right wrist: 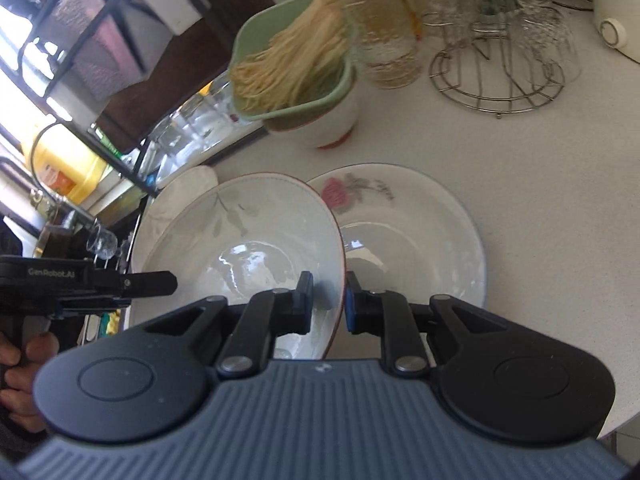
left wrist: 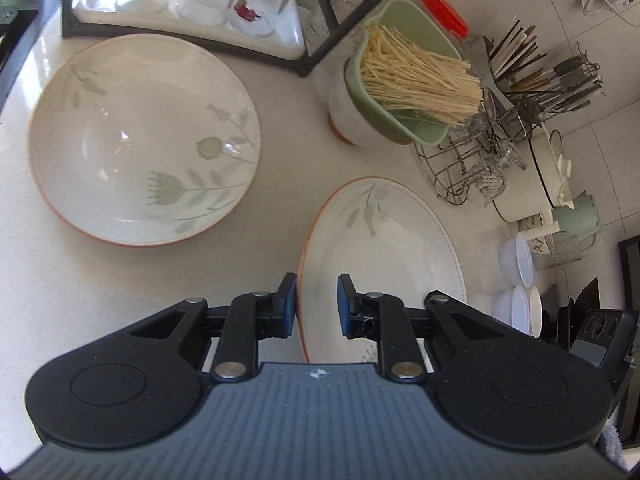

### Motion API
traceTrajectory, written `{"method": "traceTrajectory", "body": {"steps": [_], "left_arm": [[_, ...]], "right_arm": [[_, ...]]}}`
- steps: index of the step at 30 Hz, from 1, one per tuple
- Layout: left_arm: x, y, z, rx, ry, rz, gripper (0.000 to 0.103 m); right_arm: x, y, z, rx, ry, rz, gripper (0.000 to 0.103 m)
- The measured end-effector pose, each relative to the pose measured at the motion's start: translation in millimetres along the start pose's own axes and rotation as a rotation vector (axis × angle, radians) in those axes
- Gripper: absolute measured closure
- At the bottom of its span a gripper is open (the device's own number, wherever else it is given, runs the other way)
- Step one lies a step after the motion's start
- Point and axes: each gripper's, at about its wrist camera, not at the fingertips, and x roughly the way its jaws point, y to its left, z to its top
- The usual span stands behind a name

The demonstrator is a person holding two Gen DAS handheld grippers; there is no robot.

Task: Organize plates and bowls

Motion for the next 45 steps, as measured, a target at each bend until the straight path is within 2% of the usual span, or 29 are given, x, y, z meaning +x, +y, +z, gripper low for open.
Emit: {"method": "traceTrajectory", "body": {"steps": [6, 17, 25, 34, 39, 43, 45], "left_arm": [[25.2, -24.3, 6.1, 0.057, 0.036, 0.038, 0.08], [62.7, -38.2, 17.2, 0.103, 0.11, 0.083, 0.079], [80.8, -44.0, 19.5, 0.121, 0.147, 0.136, 0.079], [86.8, -47.6, 18.6, 0.12, 0.147, 0.16, 0.079], [81.1, -53.7, 17.4, 0.107, 0.143, 0.181, 0.07], [72.4, -50.5, 17.7, 0.078, 0.143, 0.171, 0.067], [66.3, -49.4, 19.3, 0.07, 0.139, 0.166, 0.058]], "right_arm": [[2.5, -24.2, 7.3, 0.033, 0.01, -0.011, 0.084], [14.3, -53.2, 17.0, 0.063, 0.048, -0.014, 0.084], [22.3, -58.4, 19.4, 0.047, 0.079, -0.025, 0.084], [20.7, -56.5, 18.5, 0.017, 0.064, -0.033, 0.084], [22.2, -55.0, 20.1, 0.01, 0.076, -0.038, 0.085], [24.2, -52.7, 20.0, 0.0, 0.067, -0.056, 0.087], [24.5, -53.7, 19.8, 0.003, 0.06, -0.057, 0.089]]}}
